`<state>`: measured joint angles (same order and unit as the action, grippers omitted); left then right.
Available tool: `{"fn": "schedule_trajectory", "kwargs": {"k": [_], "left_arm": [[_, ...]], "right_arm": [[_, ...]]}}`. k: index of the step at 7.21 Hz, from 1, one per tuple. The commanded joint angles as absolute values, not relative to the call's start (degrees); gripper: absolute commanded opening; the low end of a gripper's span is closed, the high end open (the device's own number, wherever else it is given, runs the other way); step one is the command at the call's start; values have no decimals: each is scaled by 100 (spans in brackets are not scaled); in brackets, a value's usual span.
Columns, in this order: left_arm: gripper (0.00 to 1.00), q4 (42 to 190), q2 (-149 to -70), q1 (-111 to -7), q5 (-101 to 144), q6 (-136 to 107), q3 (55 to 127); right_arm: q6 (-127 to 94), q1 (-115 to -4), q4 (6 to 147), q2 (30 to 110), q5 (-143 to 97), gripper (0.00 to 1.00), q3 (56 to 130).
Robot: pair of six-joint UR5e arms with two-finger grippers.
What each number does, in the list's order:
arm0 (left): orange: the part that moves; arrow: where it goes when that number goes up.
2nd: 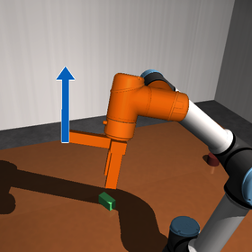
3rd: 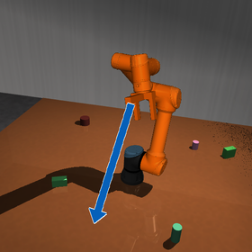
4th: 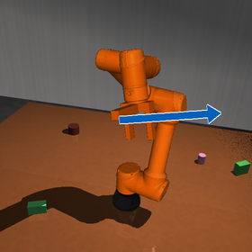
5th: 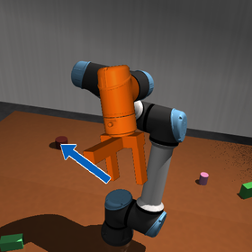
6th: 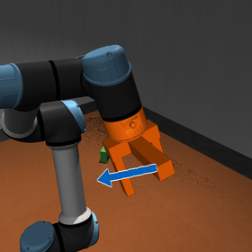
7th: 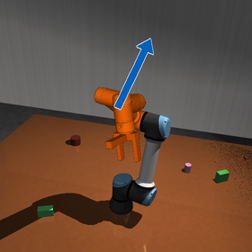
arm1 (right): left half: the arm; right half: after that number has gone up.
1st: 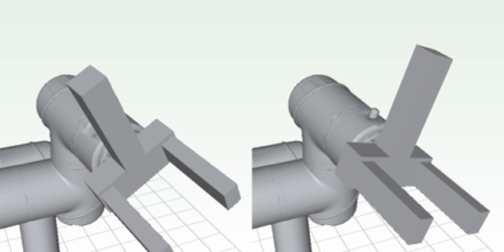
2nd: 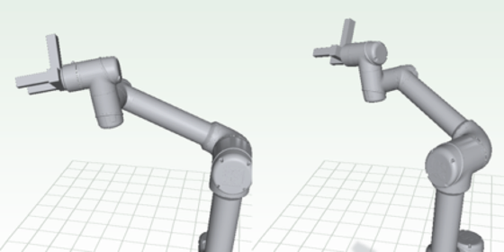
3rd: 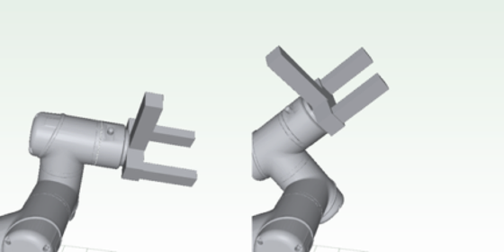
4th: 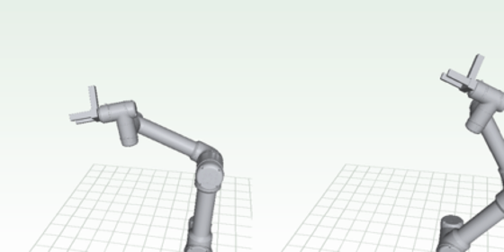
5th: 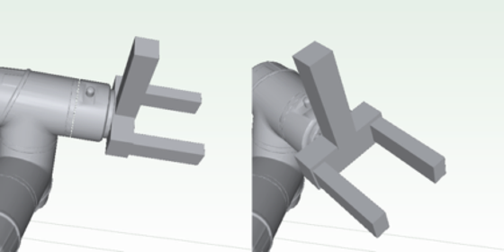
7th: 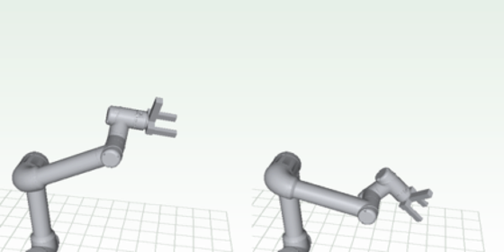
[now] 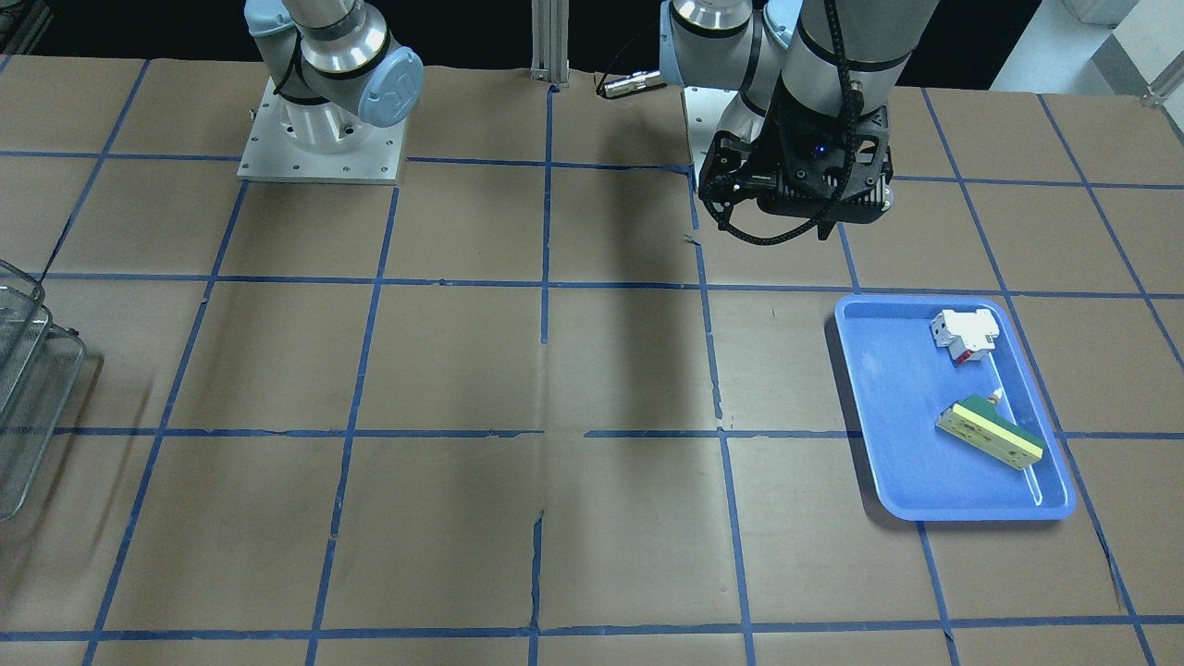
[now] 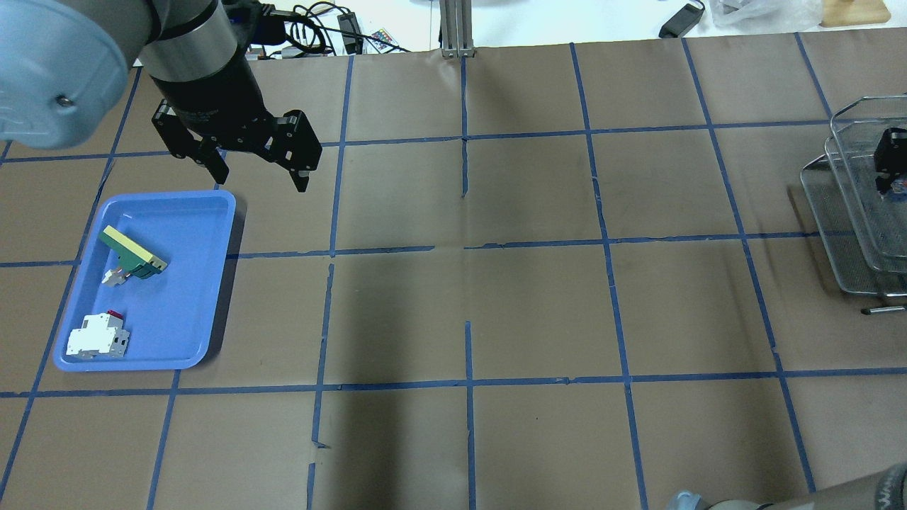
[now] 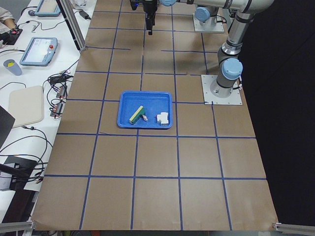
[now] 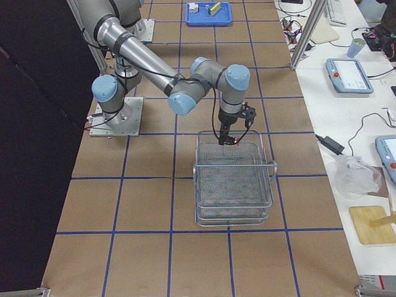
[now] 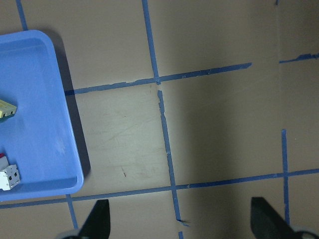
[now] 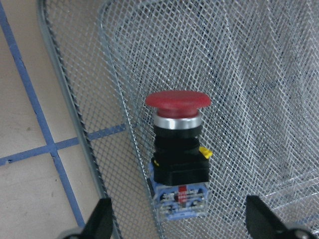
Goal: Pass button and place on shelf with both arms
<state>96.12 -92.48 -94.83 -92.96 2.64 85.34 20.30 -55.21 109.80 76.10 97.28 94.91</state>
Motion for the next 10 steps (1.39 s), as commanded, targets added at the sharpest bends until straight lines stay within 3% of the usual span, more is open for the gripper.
{"fn": "schedule_trajectory", "kwargs": {"k": [1,4,7,10], "left_arm": [[100,9607,-9246,-9483,-9281,272,8534],[100,9624,-9211,-9483,-9299,264,8543],[100,9642,-9202,-9483,-9299,264,8543],[100,9642,-9202,-9483,-9299,264,8543]], "right_arm": [[2048,-5528,10785,7803,9800,100,9457],[1550,-5695,9303,9109,8733,100,9501],[-705,-7403,8589,9684,8876,100,9475],[-818,-8716,8578,9721,8903,100,9527]]}}
